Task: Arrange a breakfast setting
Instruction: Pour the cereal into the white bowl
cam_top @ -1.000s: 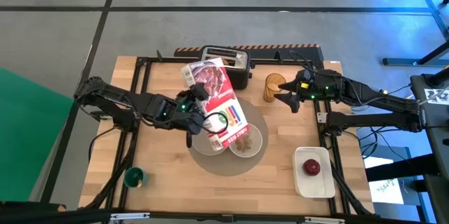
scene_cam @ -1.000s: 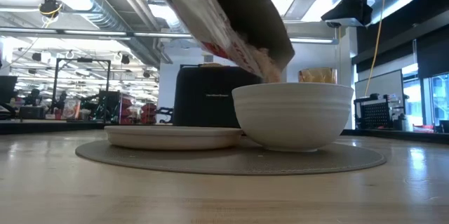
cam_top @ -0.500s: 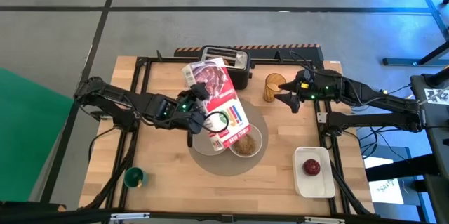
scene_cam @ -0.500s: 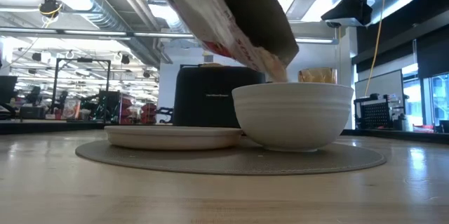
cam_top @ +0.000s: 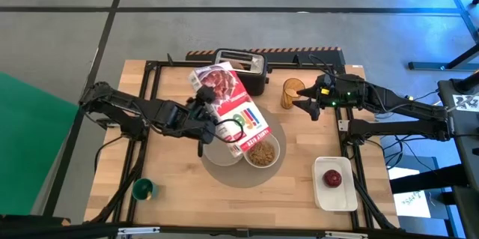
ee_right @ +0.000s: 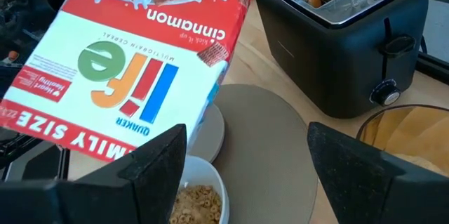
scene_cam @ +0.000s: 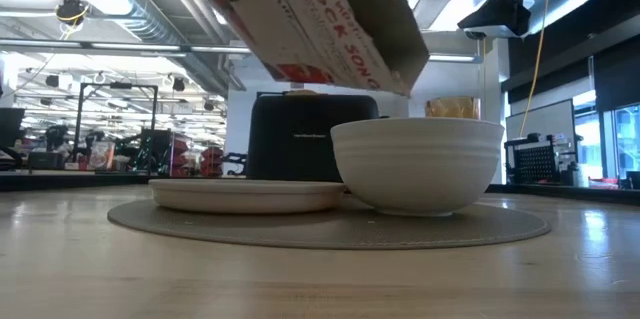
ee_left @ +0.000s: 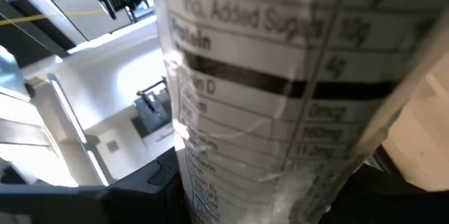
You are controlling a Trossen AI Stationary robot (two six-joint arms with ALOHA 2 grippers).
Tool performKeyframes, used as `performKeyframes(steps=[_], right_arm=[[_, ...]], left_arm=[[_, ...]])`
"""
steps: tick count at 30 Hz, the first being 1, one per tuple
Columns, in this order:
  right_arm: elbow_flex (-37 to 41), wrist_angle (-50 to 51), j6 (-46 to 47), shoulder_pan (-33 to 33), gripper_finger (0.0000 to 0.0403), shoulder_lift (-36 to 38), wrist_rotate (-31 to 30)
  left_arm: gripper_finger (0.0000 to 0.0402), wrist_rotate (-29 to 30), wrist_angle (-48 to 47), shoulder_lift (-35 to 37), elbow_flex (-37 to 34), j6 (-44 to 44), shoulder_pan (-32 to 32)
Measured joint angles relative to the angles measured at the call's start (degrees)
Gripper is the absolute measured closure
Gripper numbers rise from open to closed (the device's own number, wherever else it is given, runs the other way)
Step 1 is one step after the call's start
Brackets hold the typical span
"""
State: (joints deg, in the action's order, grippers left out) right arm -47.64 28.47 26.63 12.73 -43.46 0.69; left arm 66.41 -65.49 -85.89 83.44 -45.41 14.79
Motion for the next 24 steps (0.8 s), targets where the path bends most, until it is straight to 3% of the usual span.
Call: performKeyframes(steps=[10, 24], right_arm=[[0.00, 0.00, 0.06, 0.00, 0.0116, -0.02, -0.02], [0.02, -0.39, 1.59, 0.02, 0.0116, -0.02, -0.20]], left_arm=[[0.0193, -6.08, -4.16, 0.00, -0.02, 13.45, 1.12], [0.0193, -17.43, -8.70, 0.49, -6.09, 37.67, 2.65]])
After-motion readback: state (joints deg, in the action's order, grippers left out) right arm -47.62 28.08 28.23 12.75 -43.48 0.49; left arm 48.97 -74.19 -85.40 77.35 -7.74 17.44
